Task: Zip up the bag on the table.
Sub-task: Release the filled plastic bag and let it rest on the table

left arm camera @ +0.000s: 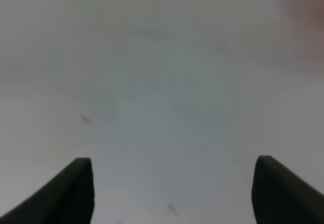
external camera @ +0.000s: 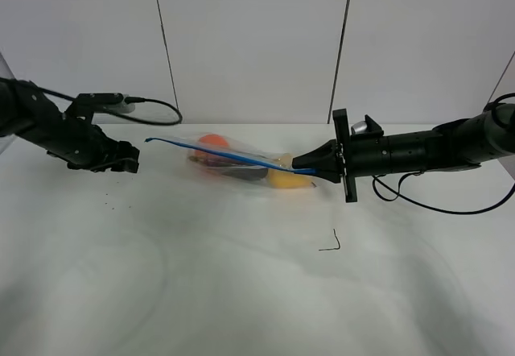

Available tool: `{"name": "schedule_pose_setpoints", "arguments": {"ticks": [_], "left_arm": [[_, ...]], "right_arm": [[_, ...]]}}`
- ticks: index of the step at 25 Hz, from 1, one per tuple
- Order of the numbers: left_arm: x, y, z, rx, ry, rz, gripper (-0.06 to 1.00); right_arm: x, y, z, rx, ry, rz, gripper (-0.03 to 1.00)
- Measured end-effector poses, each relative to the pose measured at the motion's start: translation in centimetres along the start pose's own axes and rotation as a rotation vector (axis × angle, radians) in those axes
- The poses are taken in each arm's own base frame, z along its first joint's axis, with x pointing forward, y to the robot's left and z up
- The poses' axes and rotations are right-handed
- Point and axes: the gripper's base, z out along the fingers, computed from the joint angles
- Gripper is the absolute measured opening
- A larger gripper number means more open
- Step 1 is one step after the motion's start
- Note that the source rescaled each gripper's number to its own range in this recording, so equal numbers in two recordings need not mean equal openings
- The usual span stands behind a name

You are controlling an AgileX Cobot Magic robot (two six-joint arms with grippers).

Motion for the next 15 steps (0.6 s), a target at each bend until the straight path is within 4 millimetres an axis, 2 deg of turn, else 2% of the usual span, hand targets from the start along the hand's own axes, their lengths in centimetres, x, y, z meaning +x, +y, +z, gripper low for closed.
{"name": "schedule_pose_setpoints", "arguments": {"ticks": [6, 15], "left_arm": [[-3.2, -0.2, -2.2, 0.062, 0.072, -0.12, 0.94], [-5.5, 0.8, -5.8, -0.048, 0.228, -0.158, 0.96]], "right_arm": [[0.0, 0.0, 0.0, 0.0, 0.0, 0.0, 0.0], [0.0, 0.0, 0.0, 0.0, 0.0, 0.0, 0.0]]}}
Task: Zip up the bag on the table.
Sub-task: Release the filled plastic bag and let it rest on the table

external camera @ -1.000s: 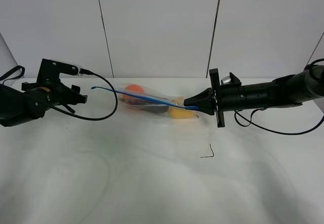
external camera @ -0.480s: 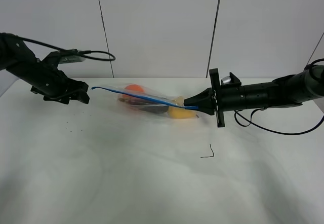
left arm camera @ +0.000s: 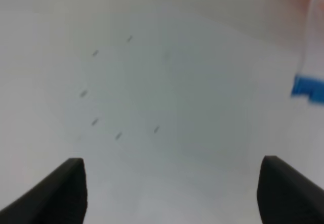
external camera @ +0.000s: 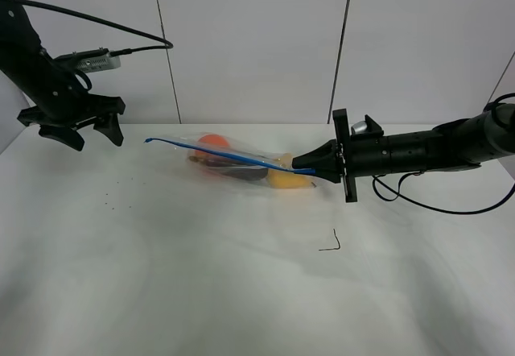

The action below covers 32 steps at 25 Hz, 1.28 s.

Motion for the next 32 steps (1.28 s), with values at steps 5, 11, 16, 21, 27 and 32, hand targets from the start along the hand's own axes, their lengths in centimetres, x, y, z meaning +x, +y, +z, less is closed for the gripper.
{"name": "schedule_pose_setpoints", "arguments": {"ticks": [5, 11, 16, 21, 27, 32], "left_arm": [[0.5, 1.9, -1.0, -0.034, 0.087, -0.029, 0.96], [1.5, 2.9, -1.3, -0.046, 0.193, -0.052, 0.96], [1.8, 2.9, -1.7, -0.049, 0.196, -0.087, 0.96], [3.9, 2.6, -3.8, -0.058, 0.189, -0.104, 0.96], [8.9, 2.3, -7.3, -0.091, 0.178, -0.088, 0.96], [14.4, 1.7, -9.8, -0.093, 0.158, -0.087, 0.96]], "right_arm": [[0.0, 0.0, 0.0, 0.0, 0.0, 0.0, 0.0], [0.0, 0.0, 0.0, 0.0, 0.0, 0.0, 0.0], [0.0, 0.0, 0.0, 0.0, 0.0, 0.0, 0.0], [0.0, 0.0, 0.0, 0.0, 0.0, 0.0, 0.0], [0.0, 0.0, 0.0, 0.001, 0.001, 0.0, 0.0], [0.0, 0.0, 0.0, 0.001, 0.001, 0.0, 0.0]]}}
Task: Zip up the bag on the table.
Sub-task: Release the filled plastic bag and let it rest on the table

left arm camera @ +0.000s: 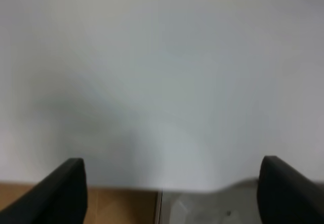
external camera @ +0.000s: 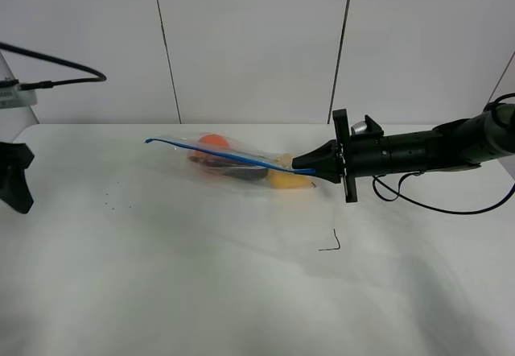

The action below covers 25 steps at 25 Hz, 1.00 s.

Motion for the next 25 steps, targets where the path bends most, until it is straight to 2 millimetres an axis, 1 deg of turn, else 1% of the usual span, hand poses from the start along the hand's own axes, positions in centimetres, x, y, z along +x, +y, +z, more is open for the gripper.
{"name": "schedule_pose_setpoints", "arguments": {"ticks": [5, 9, 14, 16, 19, 25], "left_arm": [[6.2, 0.1, 0.2, 0.0, -0.024, 0.0, 0.96], [10.1, 0.2, 0.8, 0.0, -0.12, 0.012, 0.96], [14.2, 0.2, 0.9, 0.0, -0.24, 0.021, 0.96], [15.3, 0.2, 0.8, -0.001, -0.292, 0.02, 0.96], [16.3, 0.3, -0.1, 0.0, -0.388, 0.019, 0.96], [17.6, 0.3, -1.1, 0.0, -0.498, 0.017, 0.96]], "right_arm": [[0.0, 0.0, 0.0, 0.001, 0.001, -0.001, 0.0], [0.0, 0.0, 0.0, 0.003, 0.003, -0.002, 0.0], [0.1, -0.1, 0.0, 0.008, 0.008, -0.005, 0.0], [0.1, -0.1, 0.0, 0.011, 0.01, -0.007, 0.0], [0.1, -0.1, 0.0, 0.012, 0.011, -0.007, 0.0], [0.1, -0.1, 0.0, 0.012, 0.012, -0.008, 0.0]]}}
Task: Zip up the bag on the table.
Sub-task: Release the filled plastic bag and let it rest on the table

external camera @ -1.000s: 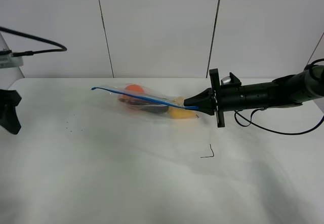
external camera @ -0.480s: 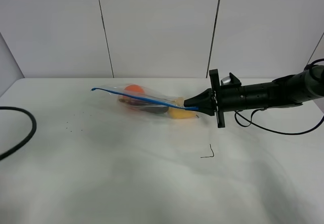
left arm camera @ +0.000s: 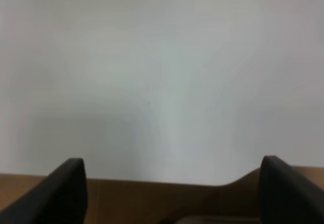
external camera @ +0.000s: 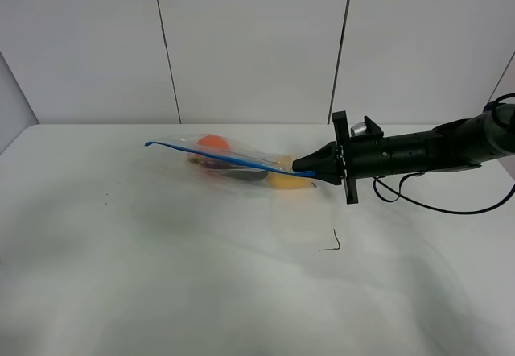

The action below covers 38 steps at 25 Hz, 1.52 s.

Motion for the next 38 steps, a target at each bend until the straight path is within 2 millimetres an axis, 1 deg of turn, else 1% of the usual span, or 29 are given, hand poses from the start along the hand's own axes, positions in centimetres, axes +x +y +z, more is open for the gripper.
{"name": "schedule_pose_setpoints", "arguments": {"ticks": [4, 9, 16, 19, 21, 22, 23, 24, 26, 27, 28, 29, 32, 35, 38], "left_arm": [[0.5, -0.1, -0.8, 0.008, -0.063, 0.01, 0.96], [1.5, -0.1, -2.2, 0.034, -0.182, 0.034, 0.96], [3.7, 0.0, -4.3, 0.037, -0.377, 0.028, 0.96], [4.2, 0.1, -4.7, 0.038, -0.413, 0.026, 0.96], [4.2, 0.0, -4.7, 0.042, -0.414, 0.025, 0.96], [4.2, 0.0, -4.7, 0.042, -0.414, 0.025, 0.96], [4.2, 0.0, -4.7, 0.044, -0.413, 0.019, 0.96], [4.2, 0.0, -4.7, 0.044, -0.413, 0.018, 0.96], [4.2, 0.0, -4.7, 0.045, -0.413, 0.018, 0.96], [4.2, 0.0, -4.7, 0.045, -0.413, 0.018, 0.96], [4.2, 0.0, -4.7, 0.045, -0.413, 0.018, 0.96], [4.2, 0.0, -4.7, 0.045, -0.413, 0.018, 0.96], [4.2, 0.0, -4.7, 0.045, -0.413, 0.018, 0.96], [4.2, 0.0, -4.7, 0.045, -0.413, 0.018, 0.96], [4.2, 0.0, -4.7, 0.045, -0.413, 0.018, 0.96]], "right_arm": [[0.0, 0.0, 0.0, 0.001, 0.001, 0.0, 0.0], [0.0, 0.0, 0.0, 0.001, 0.001, 0.0, 0.0], [0.0, 0.0, 0.0, 0.001, 0.001, 0.0, 0.0], [0.0, 0.0, 0.0, 0.002, 0.002, -0.001, 0.0], [0.0, 0.0, 0.0, 0.003, 0.003, 0.001, 0.03], [0.0, 0.0, 0.0, 0.003, 0.003, 0.005, 0.07], [0.0, 0.0, 0.0, 0.004, 0.004, 0.012, 0.13], [0.1, -0.1, 0.0, 0.008, 0.007, 0.018, 0.26], [0.2, -0.2, 0.0, 0.018, 0.018, 0.025, 0.58], [0.2, -0.2, 0.0, 0.023, 0.023, 0.027, 0.71], [0.3, -0.3, 0.0, 0.032, 0.031, 0.029, 0.82], [0.3, -0.2, 0.0, 0.046, 0.043, 0.027, 0.88], [-0.2, 0.3, -0.2, 0.125, 0.099, -0.009, 0.95], [-1.2, 1.1, -0.8, 0.271, 0.164, -0.074, 0.96], [-2.8, 2.5, -1.9, 0.461, 0.184, -0.139, 0.97]]}}
